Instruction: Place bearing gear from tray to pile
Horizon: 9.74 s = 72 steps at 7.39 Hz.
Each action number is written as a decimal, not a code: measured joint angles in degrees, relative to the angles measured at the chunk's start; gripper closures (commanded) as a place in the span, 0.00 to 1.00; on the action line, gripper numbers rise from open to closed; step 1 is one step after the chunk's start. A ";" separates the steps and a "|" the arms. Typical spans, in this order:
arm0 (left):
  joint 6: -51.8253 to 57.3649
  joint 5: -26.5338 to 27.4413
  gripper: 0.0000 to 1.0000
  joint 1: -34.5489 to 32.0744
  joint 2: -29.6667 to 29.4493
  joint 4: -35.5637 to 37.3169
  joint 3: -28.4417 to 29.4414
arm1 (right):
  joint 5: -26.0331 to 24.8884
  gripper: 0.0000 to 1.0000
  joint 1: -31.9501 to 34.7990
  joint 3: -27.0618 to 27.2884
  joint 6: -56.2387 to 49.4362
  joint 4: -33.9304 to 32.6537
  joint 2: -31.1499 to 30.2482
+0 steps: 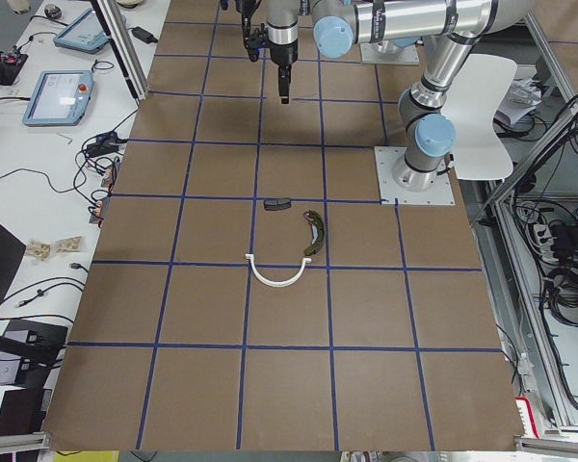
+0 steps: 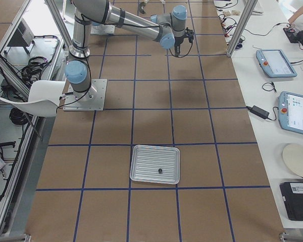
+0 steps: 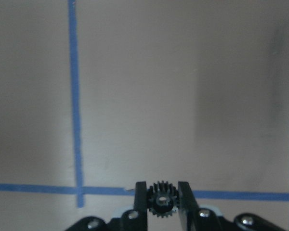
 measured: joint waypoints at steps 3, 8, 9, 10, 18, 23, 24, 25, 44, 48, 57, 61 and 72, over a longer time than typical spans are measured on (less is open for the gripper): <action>0.23 0.00 0.00 0.45 -0.66 0.47 -0.44 | -1.26 0.43 12.24 0.13 19.98 -4.26 4.15; -1.49 -0.37 0.00 0.50 -2.57 5.00 -1.36 | -0.92 0.00 11.60 -0.48 17.85 -6.88 4.83; -3.43 -0.59 0.00 0.04 -3.85 5.97 -1.26 | -1.23 0.00 8.49 -0.48 13.57 -5.19 2.96; -5.37 -0.79 0.00 -0.90 -5.49 7.05 -1.20 | -1.43 0.00 4.69 -0.37 9.37 -2.90 0.58; -10.77 -2.59 0.00 -19.47 -24.40 29.13 -1.56 | -4.75 0.00 -49.69 0.00 -55.11 5.19 -6.65; -10.25 -3.52 0.20 -20.70 -31.74 36.57 -3.03 | -5.04 0.04 -67.49 -0.24 -75.32 -2.98 5.07; -10.27 -3.57 0.25 -20.83 -32.27 36.66 -3.03 | -5.26 0.08 -68.28 -0.39 -77.17 -3.19 6.16; -10.22 -3.60 0.45 -20.89 -32.67 36.69 -2.96 | -5.41 0.08 -68.75 -0.55 -79.20 -3.25 6.72; 22.72 7.28 1.00 25.14 -28.27 16.29 1.97 | -7.54 0.81 -69.63 -4.46 -81.51 -6.14 12.23; 24.82 7.26 1.00 28.11 -28.07 21.45 -3.59 | -7.32 0.92 -69.35 -4.39 -80.87 -7.39 11.11; 24.97 7.65 0.00 28.27 -27.41 21.96 -5.70 | -7.63 0.93 -26.72 -2.69 -34.82 6.47 -1.99; 24.60 7.15 0.00 25.42 -25.68 17.92 1.59 | -6.87 0.92 -2.43 -1.54 -0.19 6.00 -1.20; -4.15 -2.81 0.00 -4.42 -21.83 10.81 8.65 | -10.35 0.00 -4.90 -2.86 -12.92 7.30 -2.66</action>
